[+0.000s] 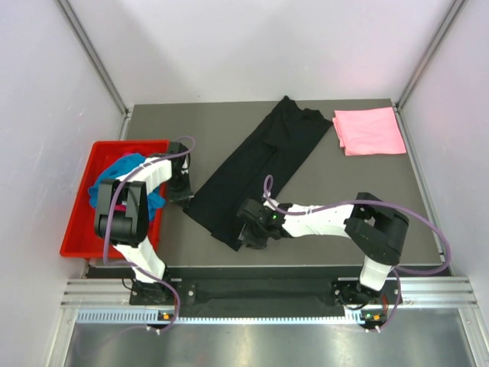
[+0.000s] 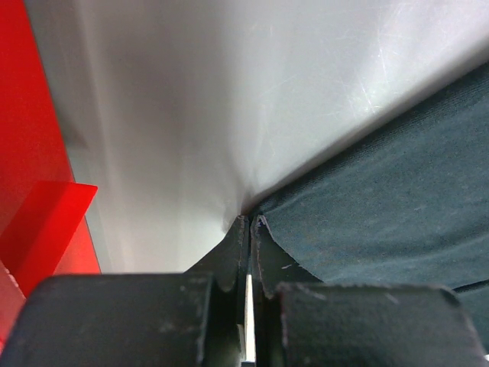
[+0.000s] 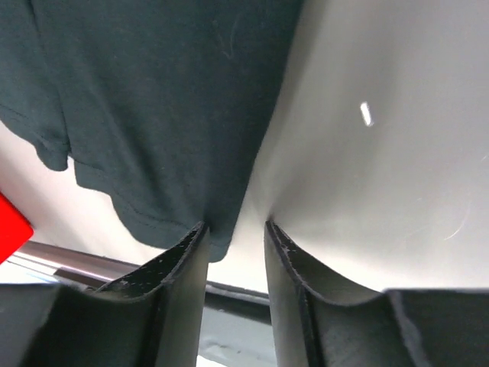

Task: Fold and stack the t-shirts
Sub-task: Fold the tshirt

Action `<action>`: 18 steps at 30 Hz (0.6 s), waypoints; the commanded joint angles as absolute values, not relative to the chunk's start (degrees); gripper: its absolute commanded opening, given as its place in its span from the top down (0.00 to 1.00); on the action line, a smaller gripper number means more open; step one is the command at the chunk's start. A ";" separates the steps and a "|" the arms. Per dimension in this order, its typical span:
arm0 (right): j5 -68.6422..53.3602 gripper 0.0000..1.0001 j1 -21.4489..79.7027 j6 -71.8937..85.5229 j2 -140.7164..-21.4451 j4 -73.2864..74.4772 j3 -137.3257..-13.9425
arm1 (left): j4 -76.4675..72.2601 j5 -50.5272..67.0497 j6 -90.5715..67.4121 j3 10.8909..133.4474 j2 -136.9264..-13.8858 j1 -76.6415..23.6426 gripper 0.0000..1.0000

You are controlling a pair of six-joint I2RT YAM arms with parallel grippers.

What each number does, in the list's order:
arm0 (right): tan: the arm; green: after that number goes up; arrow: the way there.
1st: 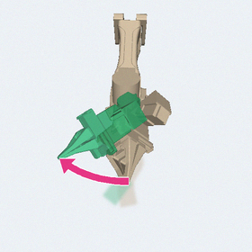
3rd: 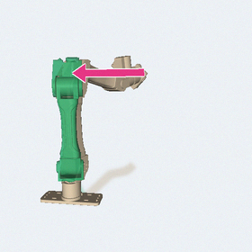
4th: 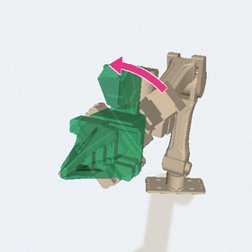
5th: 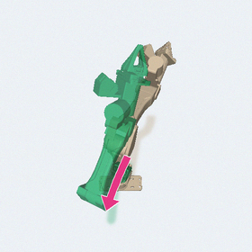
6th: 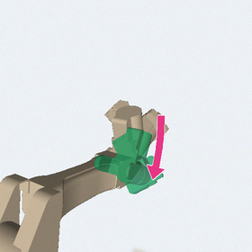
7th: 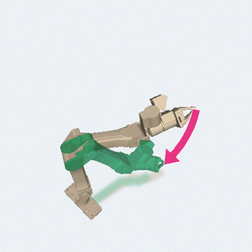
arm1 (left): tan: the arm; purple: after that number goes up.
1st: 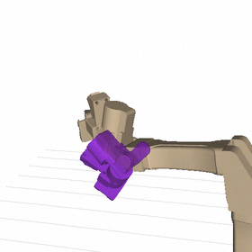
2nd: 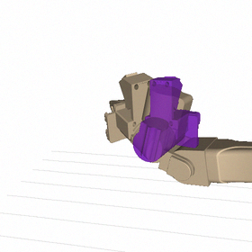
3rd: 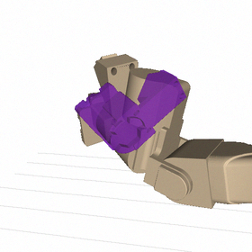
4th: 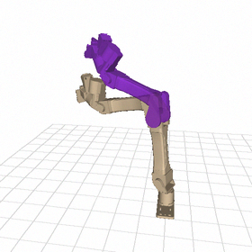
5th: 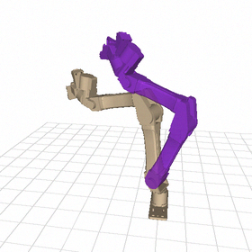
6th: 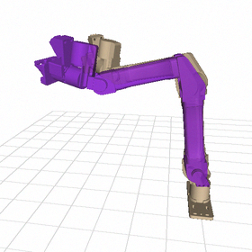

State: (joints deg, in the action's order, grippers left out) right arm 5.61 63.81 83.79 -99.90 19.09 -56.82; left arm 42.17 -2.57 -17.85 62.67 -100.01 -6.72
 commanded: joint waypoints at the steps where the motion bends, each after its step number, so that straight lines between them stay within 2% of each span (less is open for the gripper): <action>1: 6.76 0.65 65.21 84.02 -101.42 20.82 -60.20 | 44.47 -5.45 -17.49 61.61 -98.70 -6.15 1.00; 6: 6.94 0.66 65.39 84.11 -102.22 20.83 -59.94 | 44.30 -5.45 -17.49 61.52 -98.53 -6.15 1.00; 9: 7.38 0.79 65.39 83.67 -102.48 21.79 -60.21 | 44.03 -4.84 -17.67 61.26 -98.53 -6.15 1.00; 10: 7.73 0.92 65.30 83.58 -102.39 21.97 -60.03 | 44.21 -4.66 -17.75 61.17 -98.53 -6.15 1.00; 11: 7.91 0.98 65.30 83.15 -102.13 22.67 -59.94 | 44.38 -4.40 -18.19 61.17 -98.53 -6.15 1.00; 18: 10.37 1.00 64.86 79.11 -97.48 25.39 -57.83 | 44.56 5.44 -20.74 58.10 -95.37 -6.33 1.00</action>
